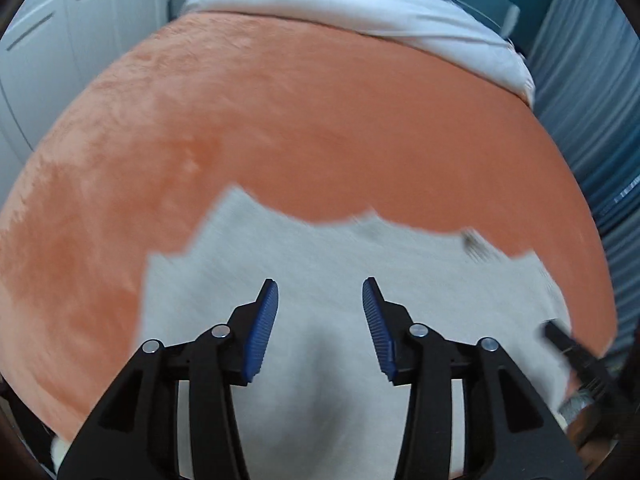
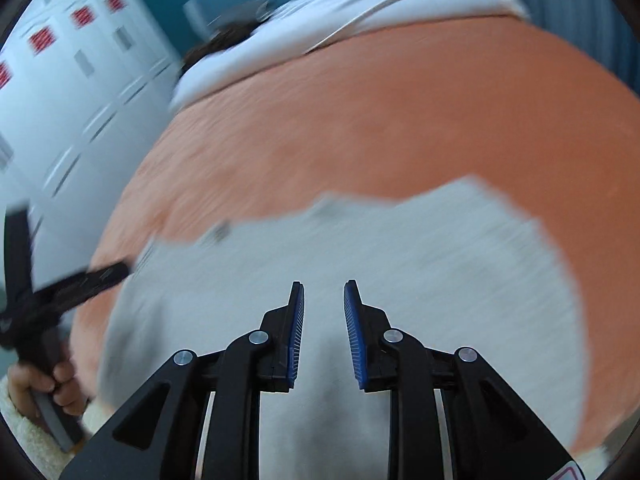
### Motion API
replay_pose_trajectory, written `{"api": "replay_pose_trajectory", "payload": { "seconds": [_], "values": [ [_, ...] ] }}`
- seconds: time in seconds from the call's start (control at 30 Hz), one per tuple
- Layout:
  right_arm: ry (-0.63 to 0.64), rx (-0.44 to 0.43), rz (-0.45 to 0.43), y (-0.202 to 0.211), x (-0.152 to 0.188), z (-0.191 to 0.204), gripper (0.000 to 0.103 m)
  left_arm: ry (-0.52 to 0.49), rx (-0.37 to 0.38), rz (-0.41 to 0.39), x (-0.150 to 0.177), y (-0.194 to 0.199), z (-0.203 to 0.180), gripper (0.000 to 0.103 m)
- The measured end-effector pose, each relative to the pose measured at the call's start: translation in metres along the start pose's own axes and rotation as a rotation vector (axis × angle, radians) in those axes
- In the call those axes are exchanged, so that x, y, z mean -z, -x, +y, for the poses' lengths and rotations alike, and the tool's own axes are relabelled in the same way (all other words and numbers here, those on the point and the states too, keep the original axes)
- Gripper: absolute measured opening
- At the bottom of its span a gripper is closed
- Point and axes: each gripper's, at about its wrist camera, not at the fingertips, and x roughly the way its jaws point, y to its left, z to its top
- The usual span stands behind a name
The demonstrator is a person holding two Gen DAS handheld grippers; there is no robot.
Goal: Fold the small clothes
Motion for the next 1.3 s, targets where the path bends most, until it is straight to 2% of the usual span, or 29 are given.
{"api": "replay_pose_trajectory", "payload": {
  "seconds": [0.07, 0.2, 0.3, 0.33, 0.4, 0.47, 0.63, 0.77, 0.83, 0.87, 0.9, 0.97, 1.03, 1.1, 1.13, 1.17, 1.2, 1.23, 1.27, 1.3],
  "values": [
    [0.079, -0.029, 0.054, -0.015, 0.026, 0.037, 0.022, -0.031, 0.013, 0.050, 0.026, -0.003, -0.024, 0.042],
    [0.135, -0.109, 0.146, -0.021, 0.065, 0.070, 0.022, -0.102, -0.032, 0.101, 0.066, -0.006, -0.052, 0.042],
    [0.220, -0.062, 0.144, -0.024, 0.082, 0.083, 0.021, -0.113, -0.057, 0.129, 0.083, -0.010, -0.052, 0.042],
    [0.226, -0.047, 0.143, -0.024, 0.085, 0.082, 0.013, -0.121, -0.076, 0.129, 0.087, -0.012, -0.050, 0.042],
    [0.190, -0.045, 0.141, -0.023, 0.087, 0.071, 0.010, -0.146, -0.108, 0.119, 0.093, -0.013, -0.047, 0.042],
    [0.145, -0.005, 0.117, -0.007, 0.091, 0.041, 0.010, -0.162, -0.127, 0.109, 0.099, -0.009, -0.047, 0.042],
    [-0.025, 0.094, 0.066, 0.020, 0.090, -0.027, 0.009, -0.153, -0.146, 0.098, 0.106, -0.001, -0.036, 0.043],
    [-0.118, 0.149, 0.018, 0.045, 0.093, -0.069, 0.003, -0.149, -0.161, 0.094, 0.111, 0.004, -0.029, 0.045],
    [-0.128, 0.220, 0.004, 0.050, 0.096, -0.082, 0.004, -0.146, -0.168, 0.095, 0.115, 0.006, -0.024, 0.046],
    [-0.141, 0.242, 0.002, 0.053, 0.098, -0.091, 0.009, -0.145, -0.175, 0.095, 0.117, 0.007, -0.020, 0.048],
    [-0.165, 0.268, 0.006, 0.053, 0.101, -0.101, 0.011, -0.144, -0.186, 0.096, 0.118, 0.007, -0.014, 0.048],
    [-0.216, 0.262, 0.017, 0.057, 0.106, -0.121, 0.001, -0.137, -0.215, 0.099, 0.123, 0.008, -0.002, 0.049],
    [-0.263, 0.244, 0.012, 0.064, 0.109, -0.132, 0.000, -0.097, -0.241, 0.104, 0.129, 0.012, 0.022, 0.049],
    [-0.269, 0.250, -0.018, 0.075, 0.107, -0.132, 0.010, -0.034, -0.192, 0.097, 0.132, 0.022, 0.043, 0.048],
    [-0.262, 0.271, -0.039, 0.081, 0.107, -0.131, 0.027, 0.003, -0.169, 0.085, 0.132, 0.029, 0.052, 0.046],
    [-0.255, 0.301, -0.067, 0.088, 0.106, -0.129, 0.048, 0.037, -0.188, 0.067, 0.132, 0.037, 0.059, 0.049],
    [-0.253, 0.314, -0.085, 0.093, 0.106, -0.131, 0.055, 0.070, -0.217, 0.034, 0.131, 0.047, 0.065, 0.051],
    [-0.256, 0.322, -0.095, 0.094, 0.106, -0.132, 0.059, 0.109, -0.206, -0.011, 0.132, 0.058, 0.072, 0.058],
    [-0.267, 0.324, -0.085, 0.093, 0.107, -0.136, 0.060, 0.150, -0.181, -0.047, 0.132, 0.066, 0.080, 0.070],
    [-0.287, 0.318, -0.062, 0.088, 0.108, -0.142, 0.060, 0.195, -0.180, -0.059, 0.132, 0.069, 0.088, 0.076]
  ]
}}
